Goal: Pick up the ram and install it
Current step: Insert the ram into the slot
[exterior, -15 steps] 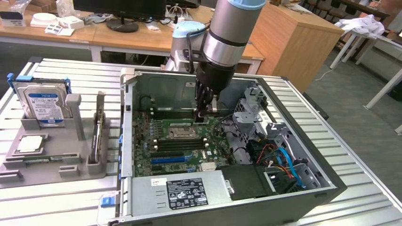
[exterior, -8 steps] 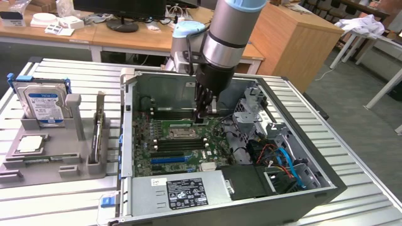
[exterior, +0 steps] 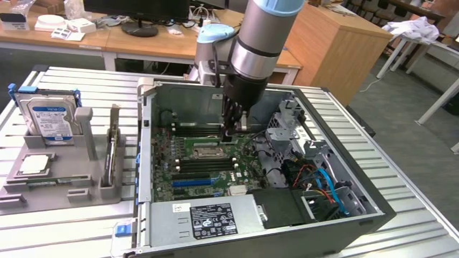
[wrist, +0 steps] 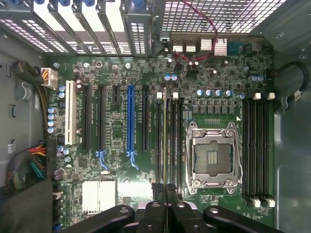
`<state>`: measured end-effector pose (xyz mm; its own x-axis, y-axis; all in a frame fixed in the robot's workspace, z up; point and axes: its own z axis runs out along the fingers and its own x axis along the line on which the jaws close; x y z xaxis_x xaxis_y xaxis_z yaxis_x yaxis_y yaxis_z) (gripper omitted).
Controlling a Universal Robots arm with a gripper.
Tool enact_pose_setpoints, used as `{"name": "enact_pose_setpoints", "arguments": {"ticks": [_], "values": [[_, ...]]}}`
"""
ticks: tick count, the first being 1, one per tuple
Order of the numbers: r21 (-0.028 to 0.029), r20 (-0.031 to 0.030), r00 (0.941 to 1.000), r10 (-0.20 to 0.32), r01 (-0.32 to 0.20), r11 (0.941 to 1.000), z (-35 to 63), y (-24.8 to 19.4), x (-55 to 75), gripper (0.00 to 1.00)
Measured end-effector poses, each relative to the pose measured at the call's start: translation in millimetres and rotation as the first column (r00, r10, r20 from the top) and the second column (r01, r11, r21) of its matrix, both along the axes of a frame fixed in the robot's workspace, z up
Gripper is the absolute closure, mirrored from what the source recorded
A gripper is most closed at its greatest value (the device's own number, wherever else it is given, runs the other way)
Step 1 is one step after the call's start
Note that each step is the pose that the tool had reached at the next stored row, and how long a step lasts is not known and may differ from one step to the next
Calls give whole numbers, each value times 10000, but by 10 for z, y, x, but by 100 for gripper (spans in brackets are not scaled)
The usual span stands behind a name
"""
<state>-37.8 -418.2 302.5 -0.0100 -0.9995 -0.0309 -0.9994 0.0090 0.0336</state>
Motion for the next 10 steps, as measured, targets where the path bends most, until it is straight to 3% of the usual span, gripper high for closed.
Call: {"name": "enact_pose_setpoints", "arguments": {"ticks": [10], "values": [[0,0,10000,0,0,10000,-42,0,-1,89]]}}
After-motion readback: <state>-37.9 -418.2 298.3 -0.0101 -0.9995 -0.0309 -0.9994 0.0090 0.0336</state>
